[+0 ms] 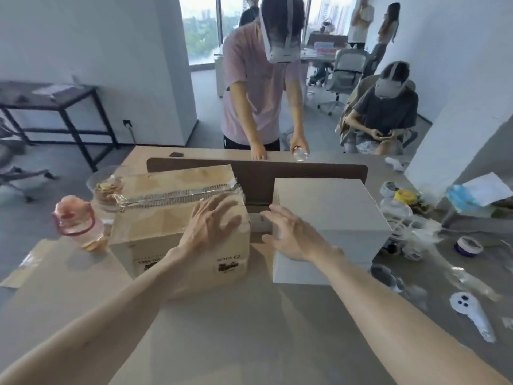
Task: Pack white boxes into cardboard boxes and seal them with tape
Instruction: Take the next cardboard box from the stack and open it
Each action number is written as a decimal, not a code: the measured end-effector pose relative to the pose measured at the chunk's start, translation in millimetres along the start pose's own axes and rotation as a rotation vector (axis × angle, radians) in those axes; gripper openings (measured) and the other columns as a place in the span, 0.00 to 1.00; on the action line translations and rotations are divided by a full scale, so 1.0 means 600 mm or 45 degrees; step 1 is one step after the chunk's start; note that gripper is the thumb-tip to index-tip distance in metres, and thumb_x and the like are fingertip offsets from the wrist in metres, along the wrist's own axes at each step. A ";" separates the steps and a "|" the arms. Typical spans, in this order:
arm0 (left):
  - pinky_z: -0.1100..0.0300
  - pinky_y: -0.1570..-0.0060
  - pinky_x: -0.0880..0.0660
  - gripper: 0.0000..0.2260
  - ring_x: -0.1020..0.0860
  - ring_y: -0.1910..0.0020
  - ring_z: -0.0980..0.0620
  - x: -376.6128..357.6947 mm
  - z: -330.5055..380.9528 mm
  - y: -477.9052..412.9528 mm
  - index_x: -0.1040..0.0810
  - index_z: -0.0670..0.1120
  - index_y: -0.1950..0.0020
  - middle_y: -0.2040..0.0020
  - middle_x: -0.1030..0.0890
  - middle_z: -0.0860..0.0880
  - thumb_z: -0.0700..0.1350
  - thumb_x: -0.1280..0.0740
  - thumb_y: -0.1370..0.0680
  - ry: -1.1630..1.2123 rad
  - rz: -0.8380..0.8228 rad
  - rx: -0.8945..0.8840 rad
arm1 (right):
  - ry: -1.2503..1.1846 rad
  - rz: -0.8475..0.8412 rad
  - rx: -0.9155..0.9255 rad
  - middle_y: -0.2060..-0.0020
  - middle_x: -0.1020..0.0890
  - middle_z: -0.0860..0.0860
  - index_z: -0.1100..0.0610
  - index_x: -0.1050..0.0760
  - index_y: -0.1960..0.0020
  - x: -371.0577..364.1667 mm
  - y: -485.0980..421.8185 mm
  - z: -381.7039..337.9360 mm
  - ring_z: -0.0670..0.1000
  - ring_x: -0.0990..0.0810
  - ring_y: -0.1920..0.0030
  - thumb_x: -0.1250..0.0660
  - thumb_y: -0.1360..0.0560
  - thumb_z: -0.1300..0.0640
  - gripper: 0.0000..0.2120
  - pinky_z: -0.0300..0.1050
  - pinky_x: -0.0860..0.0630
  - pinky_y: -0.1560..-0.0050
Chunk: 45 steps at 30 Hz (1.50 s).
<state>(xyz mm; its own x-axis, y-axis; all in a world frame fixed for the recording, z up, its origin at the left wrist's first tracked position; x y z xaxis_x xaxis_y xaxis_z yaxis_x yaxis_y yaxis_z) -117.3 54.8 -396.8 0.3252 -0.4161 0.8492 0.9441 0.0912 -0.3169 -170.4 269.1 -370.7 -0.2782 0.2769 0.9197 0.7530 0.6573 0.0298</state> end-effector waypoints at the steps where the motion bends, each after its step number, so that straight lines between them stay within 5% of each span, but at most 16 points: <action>1: 0.48 0.29 0.42 0.24 0.35 0.26 0.47 0.010 -0.008 -0.002 0.28 0.54 0.28 0.24 0.33 0.49 0.63 0.44 0.20 -0.053 -0.006 0.052 | 0.003 -0.013 0.051 0.22 0.42 0.49 0.50 0.39 0.23 0.003 -0.016 -0.001 0.56 0.33 0.27 0.36 0.22 0.45 0.29 0.51 0.32 0.32; 11: 0.30 0.28 0.47 0.35 0.44 0.22 0.48 0.064 -0.092 0.020 0.38 0.59 0.23 0.20 0.43 0.55 0.73 0.54 0.26 -0.269 -0.122 0.446 | -0.006 -0.053 0.243 0.22 0.42 0.49 0.50 0.39 0.23 0.011 -0.137 -0.026 0.57 0.32 0.28 0.36 0.22 0.43 0.30 0.54 0.32 0.32; 17: 0.34 0.27 0.44 0.30 0.47 0.21 0.42 0.090 -0.173 0.003 0.39 0.59 0.22 0.19 0.45 0.54 0.69 0.46 0.22 -0.245 -0.172 0.641 | 0.033 -0.131 0.150 0.21 0.46 0.49 0.49 0.42 0.22 -0.011 -0.191 -0.045 0.56 0.32 0.28 0.39 0.22 0.42 0.31 0.53 0.31 0.35; 22: 0.34 0.27 0.42 0.35 0.47 0.22 0.37 0.114 -0.243 -0.012 0.38 0.57 0.22 0.19 0.45 0.50 0.72 0.44 0.26 -0.189 -0.204 0.745 | 0.039 -0.131 0.088 0.22 0.47 0.47 0.49 0.45 0.22 -0.016 -0.241 -0.057 0.56 0.33 0.28 0.40 0.21 0.41 0.32 0.53 0.31 0.36; 26: 0.30 0.29 0.42 0.31 0.48 0.22 0.33 0.120 -0.275 -0.023 0.36 0.57 0.24 0.19 0.47 0.49 0.69 0.40 0.24 -0.202 -0.193 0.761 | 0.017 -0.152 0.051 0.21 0.51 0.48 0.48 0.51 0.20 -0.039 -0.262 -0.061 0.57 0.37 0.25 0.40 0.21 0.42 0.34 0.53 0.35 0.32; 37: 0.41 0.27 0.39 0.41 0.43 0.22 0.43 0.124 -0.312 -0.035 0.41 0.56 0.21 0.18 0.48 0.53 0.73 0.36 0.28 -0.056 -0.207 0.777 | -0.104 -0.125 -0.057 0.20 0.53 0.50 0.48 0.51 0.20 -0.086 -0.284 -0.083 0.53 0.51 0.21 0.43 0.19 0.44 0.31 0.55 0.45 0.26; 45: 0.39 0.29 0.36 0.43 0.40 0.22 0.43 0.147 -0.280 0.007 0.36 0.53 0.22 0.19 0.43 0.51 0.71 0.30 0.32 0.027 0.029 0.686 | -0.115 0.094 -0.020 0.21 0.46 0.50 0.49 0.43 0.22 -0.068 -0.233 -0.105 0.53 0.43 0.23 0.39 0.21 0.45 0.30 0.57 0.36 0.30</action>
<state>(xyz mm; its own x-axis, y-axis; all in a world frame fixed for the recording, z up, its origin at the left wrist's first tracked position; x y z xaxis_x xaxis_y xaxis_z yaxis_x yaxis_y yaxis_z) -93.8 -133.6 -394.2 0.3502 -0.4259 0.8343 0.8326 0.5495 -0.0690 -226.7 121.7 -387.7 -0.2735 0.3869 0.8806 0.7827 0.6217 -0.0301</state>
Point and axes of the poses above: each hand's wrist, its own y-axis away from the middle knuckle, its own x-axis out of the back of the hand, z = x × y, the point moved 2 cm from there along -y, towards the middle knuckle
